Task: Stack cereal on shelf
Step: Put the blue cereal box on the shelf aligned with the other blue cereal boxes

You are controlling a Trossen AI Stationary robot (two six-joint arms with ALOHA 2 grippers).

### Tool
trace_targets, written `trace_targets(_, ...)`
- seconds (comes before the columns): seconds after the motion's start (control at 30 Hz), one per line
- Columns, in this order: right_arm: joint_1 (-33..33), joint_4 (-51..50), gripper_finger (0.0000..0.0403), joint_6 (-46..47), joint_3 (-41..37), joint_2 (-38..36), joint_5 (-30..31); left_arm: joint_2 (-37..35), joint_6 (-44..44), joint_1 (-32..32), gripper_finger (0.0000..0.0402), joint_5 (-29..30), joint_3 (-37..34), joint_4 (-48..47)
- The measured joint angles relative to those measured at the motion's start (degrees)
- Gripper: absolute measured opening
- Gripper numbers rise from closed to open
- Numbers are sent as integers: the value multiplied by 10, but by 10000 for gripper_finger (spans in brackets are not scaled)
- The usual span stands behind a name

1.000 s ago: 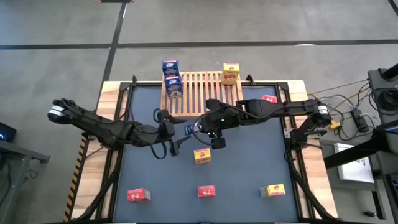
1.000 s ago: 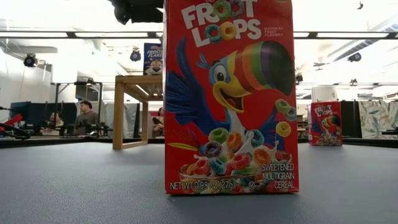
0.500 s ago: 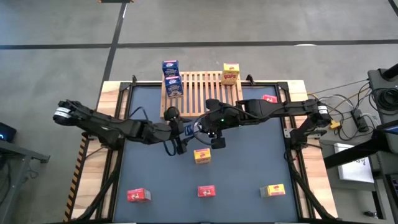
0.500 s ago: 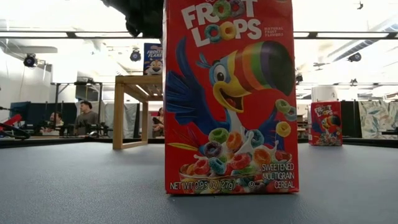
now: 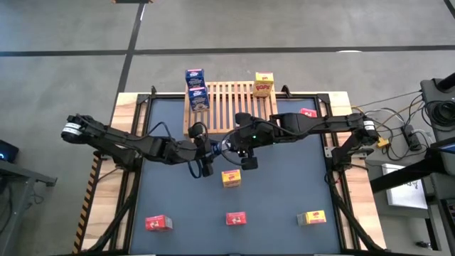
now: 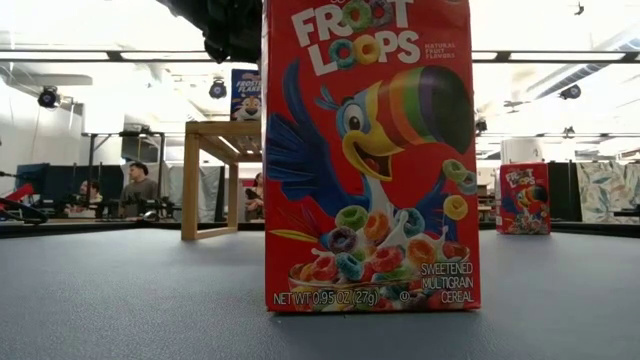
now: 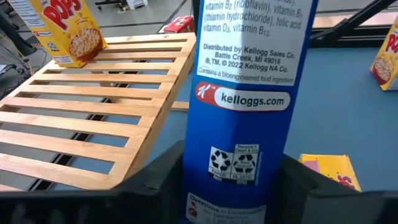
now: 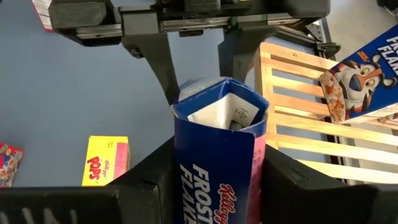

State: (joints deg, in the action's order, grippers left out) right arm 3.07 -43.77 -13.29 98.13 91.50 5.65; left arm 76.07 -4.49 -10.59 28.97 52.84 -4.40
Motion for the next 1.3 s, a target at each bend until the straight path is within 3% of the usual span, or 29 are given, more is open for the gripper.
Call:
trace_targets(0.13, 0, 4, 179, -1, 0, 0, -1, 0, 1, 0, 128, 0, 0, -1)
trace_targets(0.6, 0, -32, 295, -13, 41, -29, 3, -34, 3, 2, 145, 5, -13, -37)
trace_targets(0.67, 1, -34, 300, -14, 42, -45, 3, -56, 20, 2, 145, 7, -39, -9)
trace_targets(0.77, 9, -31, 300, -13, 38, -77, 4, -107, 51, 5, 146, 3, -125, 117)
trace_targets(0.93, 31, 2, 290, -14, 17, -133, 3, -222, 98, 29, 146, -38, -276, 330)
trace_targets(1.0, 34, 23, 287, -14, 3, -149, 3, -265, 115, 46, 146, -53, -310, 371)
trace_targets(1.13, 36, 72, 286, -18, -39, -177, 3, -325, 121, 100, 146, -117, -341, 360)
trace_targets(1.3, 36, 126, 285, -28, -100, -203, 1, -348, 104, 190, 146, -227, -350, 346)
